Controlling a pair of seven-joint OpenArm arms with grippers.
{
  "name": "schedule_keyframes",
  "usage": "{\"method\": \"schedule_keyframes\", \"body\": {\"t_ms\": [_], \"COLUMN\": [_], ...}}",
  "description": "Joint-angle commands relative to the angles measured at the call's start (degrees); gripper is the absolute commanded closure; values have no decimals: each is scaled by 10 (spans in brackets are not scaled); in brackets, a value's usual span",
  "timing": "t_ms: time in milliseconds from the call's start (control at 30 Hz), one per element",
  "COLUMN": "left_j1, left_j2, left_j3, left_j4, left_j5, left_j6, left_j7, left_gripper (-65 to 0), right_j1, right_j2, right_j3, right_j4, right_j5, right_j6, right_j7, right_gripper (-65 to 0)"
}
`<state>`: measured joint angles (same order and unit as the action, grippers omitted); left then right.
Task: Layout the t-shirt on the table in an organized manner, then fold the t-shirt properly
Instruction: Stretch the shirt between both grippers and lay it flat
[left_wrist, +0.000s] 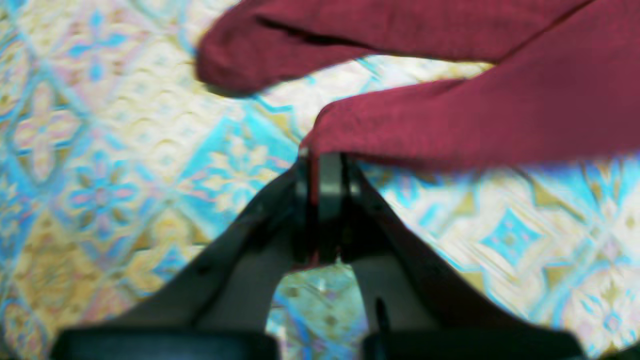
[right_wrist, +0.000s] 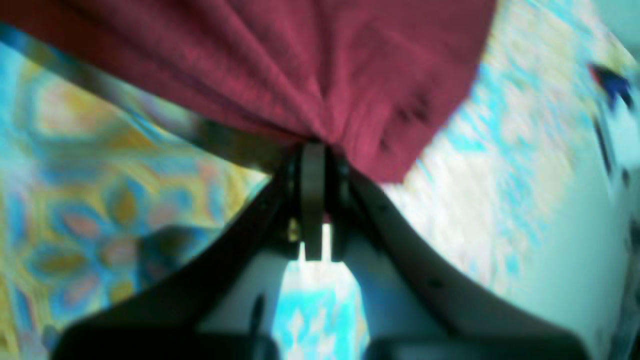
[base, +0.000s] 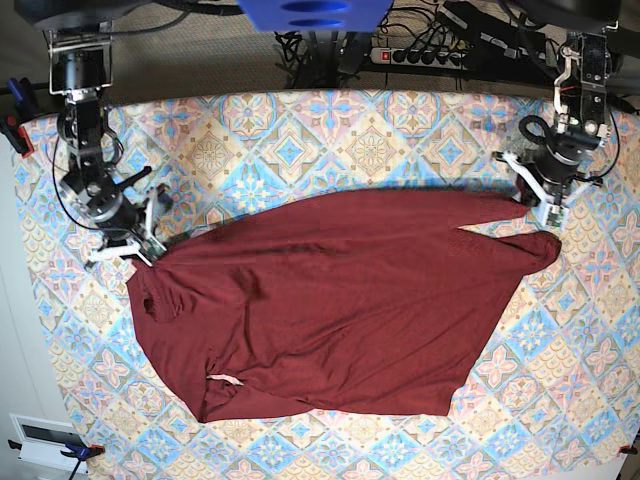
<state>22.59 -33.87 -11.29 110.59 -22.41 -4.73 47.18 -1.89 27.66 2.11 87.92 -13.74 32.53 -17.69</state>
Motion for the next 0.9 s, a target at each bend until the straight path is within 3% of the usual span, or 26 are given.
{"method": "schedule_keyframes", "body": {"t_ms": [0,233,400,567,767,867], "left_j1": [-1,-1,-1,-5,-5,-5], "left_j2": [-18,-50,-74,-112,-140,-141], "left_j3": [7,102,163,232,269,270], "left_j4": [12,18,18,18,19,18], "left_j5": [4,5,5,4,7,10], "left_j6": [1,1,1,0,-68,-77], "left_j7": [-9,-9,-9,-9,-9,-9], "left_gripper": [0,0,0,0,0,0], "right_j1": [-10,-100,-155,-183,-213,-226], "right_j2": [11,26,26,26,26,26], "right_j3": [19,104,167,189,213,219], "right_j4": [15,64,95,101,101,101], "right_j5": [2,2,2,2,0,0], "right_j6": [-1,-1,32,39,39,39], "right_j7": [9,8,9,8,7,7], "right_gripper": [0,0,0,0,0,0]}}
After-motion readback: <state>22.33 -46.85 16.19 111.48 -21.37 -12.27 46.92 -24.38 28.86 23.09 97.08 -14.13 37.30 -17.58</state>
